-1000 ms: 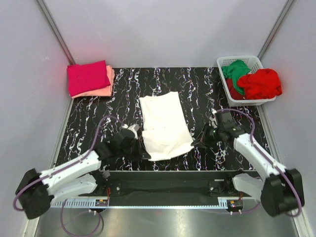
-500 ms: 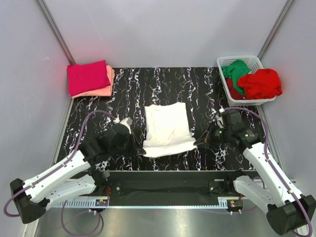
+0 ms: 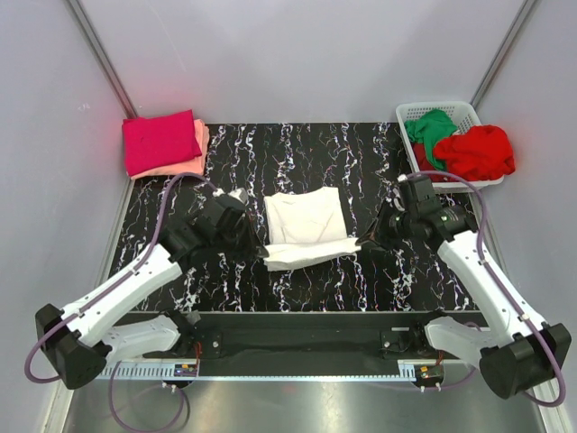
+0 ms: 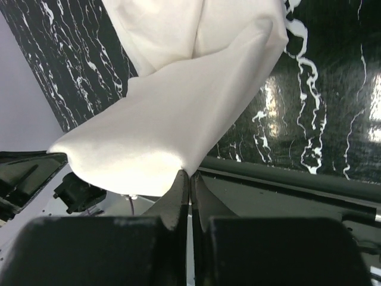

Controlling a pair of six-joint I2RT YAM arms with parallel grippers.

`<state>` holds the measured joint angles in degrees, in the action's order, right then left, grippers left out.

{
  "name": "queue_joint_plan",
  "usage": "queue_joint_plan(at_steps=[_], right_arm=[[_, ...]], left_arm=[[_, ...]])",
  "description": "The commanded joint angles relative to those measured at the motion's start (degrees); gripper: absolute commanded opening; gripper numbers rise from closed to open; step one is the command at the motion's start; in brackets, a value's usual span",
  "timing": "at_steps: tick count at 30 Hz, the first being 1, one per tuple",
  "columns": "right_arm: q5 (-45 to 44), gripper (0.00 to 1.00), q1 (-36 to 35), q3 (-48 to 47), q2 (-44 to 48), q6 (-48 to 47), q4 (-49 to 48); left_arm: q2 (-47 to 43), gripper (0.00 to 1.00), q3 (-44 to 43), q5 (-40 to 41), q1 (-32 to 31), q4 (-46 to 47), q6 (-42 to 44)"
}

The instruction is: Fold and stack the t-shirts

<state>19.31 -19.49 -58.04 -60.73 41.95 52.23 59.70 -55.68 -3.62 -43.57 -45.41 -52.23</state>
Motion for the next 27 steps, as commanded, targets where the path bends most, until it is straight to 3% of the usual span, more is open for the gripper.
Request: queue_joint_plan(at_steps=[1,11,27], right_arm=[[-4.4,0.0,0.3,-5.2,-2.0,-4.0,0.1],[-2.5,0.0,4.5,-13.5,-12.5,-7.9,-2.7],[-1.3,0.0,8.1,-25.6,-26.8,-10.8,-3.9]], left_arm=[[1.7,0.0,-4.6,-2.3,2.5,0.4,4.1],[8.3,0.0,-8.9,-9.6,11.1,2.4,8.9],[20.1,0.0,-16.8,-16.9,18.2,5.5,13.6]])
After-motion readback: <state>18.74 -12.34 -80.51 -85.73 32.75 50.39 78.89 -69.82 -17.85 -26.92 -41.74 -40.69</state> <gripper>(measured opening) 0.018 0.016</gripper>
